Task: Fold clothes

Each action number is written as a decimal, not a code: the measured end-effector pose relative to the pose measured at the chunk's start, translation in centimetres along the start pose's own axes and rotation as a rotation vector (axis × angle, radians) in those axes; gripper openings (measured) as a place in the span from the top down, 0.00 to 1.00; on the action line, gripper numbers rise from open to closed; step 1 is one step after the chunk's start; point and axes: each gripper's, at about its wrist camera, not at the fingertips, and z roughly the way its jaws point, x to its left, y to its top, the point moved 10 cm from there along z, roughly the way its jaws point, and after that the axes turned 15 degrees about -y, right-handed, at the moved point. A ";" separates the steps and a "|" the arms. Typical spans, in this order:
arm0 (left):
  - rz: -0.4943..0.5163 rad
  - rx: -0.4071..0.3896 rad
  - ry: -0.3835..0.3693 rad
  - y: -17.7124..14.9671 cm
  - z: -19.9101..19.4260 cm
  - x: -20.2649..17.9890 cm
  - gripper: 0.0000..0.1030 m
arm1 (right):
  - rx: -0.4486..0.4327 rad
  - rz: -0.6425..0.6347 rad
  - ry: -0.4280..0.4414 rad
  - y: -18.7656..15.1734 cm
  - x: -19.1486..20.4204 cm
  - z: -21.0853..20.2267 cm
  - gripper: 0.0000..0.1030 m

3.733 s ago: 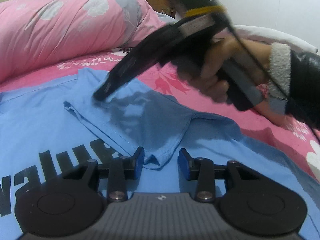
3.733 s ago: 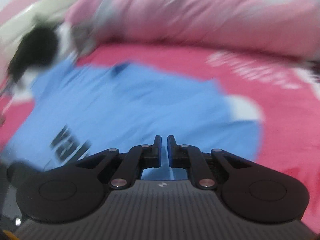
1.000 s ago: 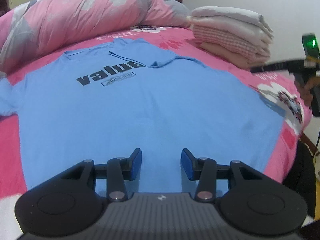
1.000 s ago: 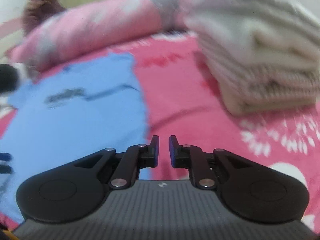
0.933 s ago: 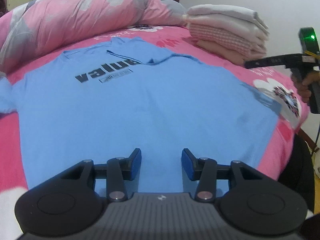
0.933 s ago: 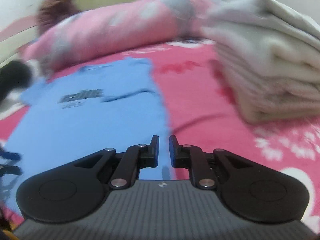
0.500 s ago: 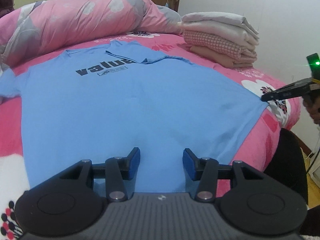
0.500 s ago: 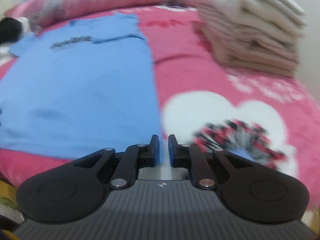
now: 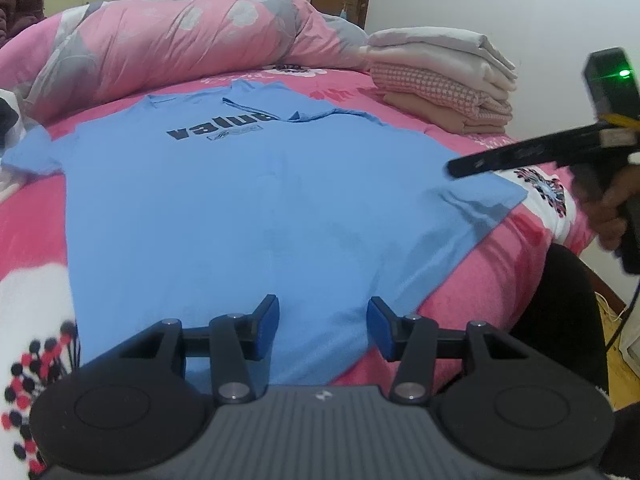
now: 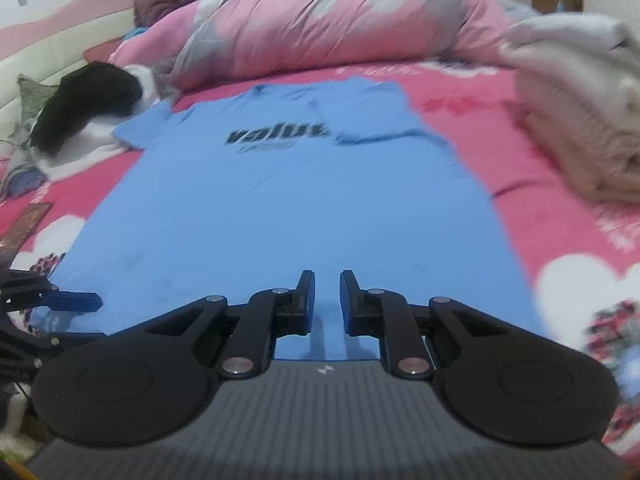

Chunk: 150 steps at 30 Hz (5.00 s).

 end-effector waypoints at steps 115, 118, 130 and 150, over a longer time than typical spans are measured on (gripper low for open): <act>-0.614 -0.568 0.615 10.2 -4.2 36.1 0.64 | 0.090 -0.413 0.382 27.6 44.2 23.4 0.71; -0.624 -0.565 0.606 10.2 -4.0 36.2 0.64 | 0.123 -0.400 0.385 27.6 44.8 24.4 0.71; -0.582 -0.575 0.606 10.4 -3.9 36.1 0.96 | 0.192 -0.496 0.296 26.2 47.0 27.5 0.64; -0.189 -0.557 0.665 14.6 -3.4 31.3 0.97 | 0.132 -0.138 0.455 29.8 40.9 24.9 0.97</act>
